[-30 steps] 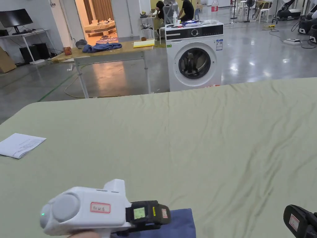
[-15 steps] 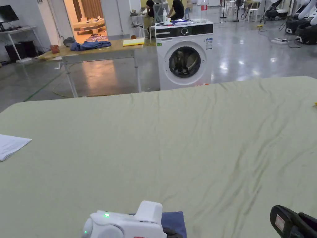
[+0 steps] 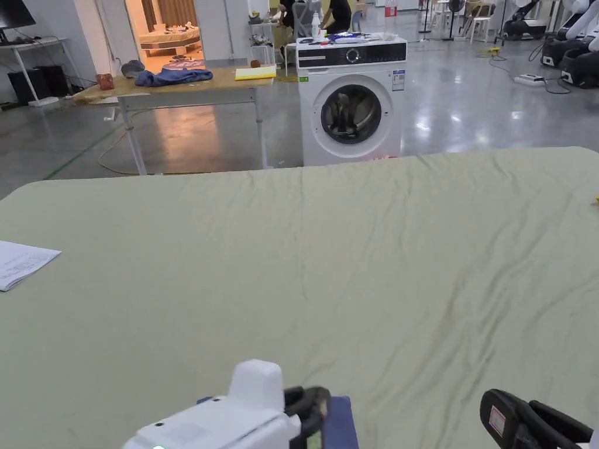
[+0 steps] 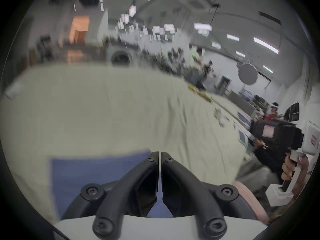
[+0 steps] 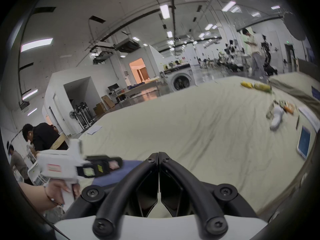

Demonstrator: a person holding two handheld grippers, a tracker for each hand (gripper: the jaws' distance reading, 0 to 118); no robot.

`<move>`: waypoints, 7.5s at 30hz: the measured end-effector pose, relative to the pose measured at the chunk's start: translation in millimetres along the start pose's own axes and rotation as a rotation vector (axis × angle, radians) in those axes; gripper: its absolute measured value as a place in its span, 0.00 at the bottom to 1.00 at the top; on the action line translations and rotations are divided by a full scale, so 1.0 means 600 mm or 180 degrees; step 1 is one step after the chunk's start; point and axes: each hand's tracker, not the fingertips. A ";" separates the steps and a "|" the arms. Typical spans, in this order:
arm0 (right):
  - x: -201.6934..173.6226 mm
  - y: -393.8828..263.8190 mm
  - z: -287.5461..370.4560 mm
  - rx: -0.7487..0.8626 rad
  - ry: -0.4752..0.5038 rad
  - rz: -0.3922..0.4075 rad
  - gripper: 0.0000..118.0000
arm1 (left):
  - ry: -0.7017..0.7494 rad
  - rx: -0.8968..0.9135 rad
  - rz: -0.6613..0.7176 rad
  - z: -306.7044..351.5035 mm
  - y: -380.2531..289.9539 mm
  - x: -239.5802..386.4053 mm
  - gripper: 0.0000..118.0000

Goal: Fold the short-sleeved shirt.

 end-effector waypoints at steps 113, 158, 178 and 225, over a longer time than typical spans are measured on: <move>-0.165 0.030 -0.182 -0.1298 0.0279 0.0608 0.00 | 0.2478 -0.1706 0.0404 0.410 0.064 -0.788 0.69; -0.106 0.044 0.024 0.1575 -0.0767 0.1075 0.06 | 0.1993 0.1880 -0.0449 0.241 0.048 0.021 0.05; -0.127 0.047 0.029 0.1569 -0.0838 0.1120 1.00 | 0.1836 0.1930 -0.0565 0.245 0.051 0.037 0.91; -0.131 0.049 -0.006 0.1246 -0.0823 0.1143 1.00 | 0.2170 0.1496 -0.0011 0.213 0.076 0.006 0.91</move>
